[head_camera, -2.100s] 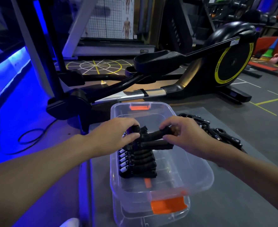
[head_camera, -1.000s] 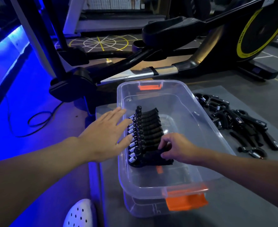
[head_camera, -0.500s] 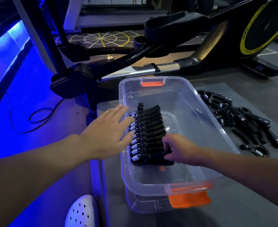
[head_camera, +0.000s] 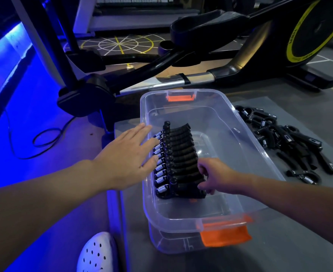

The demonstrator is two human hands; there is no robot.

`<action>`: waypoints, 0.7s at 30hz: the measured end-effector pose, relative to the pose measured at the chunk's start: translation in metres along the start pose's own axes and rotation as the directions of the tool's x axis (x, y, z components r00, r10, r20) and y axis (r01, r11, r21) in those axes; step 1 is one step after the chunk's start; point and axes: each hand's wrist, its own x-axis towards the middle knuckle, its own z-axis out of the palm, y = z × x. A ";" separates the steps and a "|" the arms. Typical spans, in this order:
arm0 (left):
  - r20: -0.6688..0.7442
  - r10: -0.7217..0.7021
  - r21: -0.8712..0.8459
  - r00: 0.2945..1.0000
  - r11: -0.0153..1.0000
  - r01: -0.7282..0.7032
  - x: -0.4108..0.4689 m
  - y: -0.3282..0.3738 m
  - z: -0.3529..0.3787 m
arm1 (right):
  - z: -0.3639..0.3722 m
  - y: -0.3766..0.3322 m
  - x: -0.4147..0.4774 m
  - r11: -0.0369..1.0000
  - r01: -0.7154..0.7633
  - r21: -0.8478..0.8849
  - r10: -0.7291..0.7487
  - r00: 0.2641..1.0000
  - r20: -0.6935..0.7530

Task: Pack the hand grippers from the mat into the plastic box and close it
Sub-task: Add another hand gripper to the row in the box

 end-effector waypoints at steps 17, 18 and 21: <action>-0.011 -0.002 -0.013 1.000 1.000 0.001 0.000 -0.003 0.005 | 0.002 0.003 0.000 0.998 -0.051 0.023 0.052 0.998 -0.026; -0.012 -0.002 -0.015 1.000 1.000 0.002 0.001 -0.004 0.005 | 0.003 0.003 -0.001 0.998 -0.054 0.032 0.055 0.998 -0.021; -0.014 -0.001 -0.024 1.000 1.000 0.001 0.001 -0.004 0.006 | 0.003 0.004 0.000 0.997 -0.061 0.052 0.062 0.998 -0.014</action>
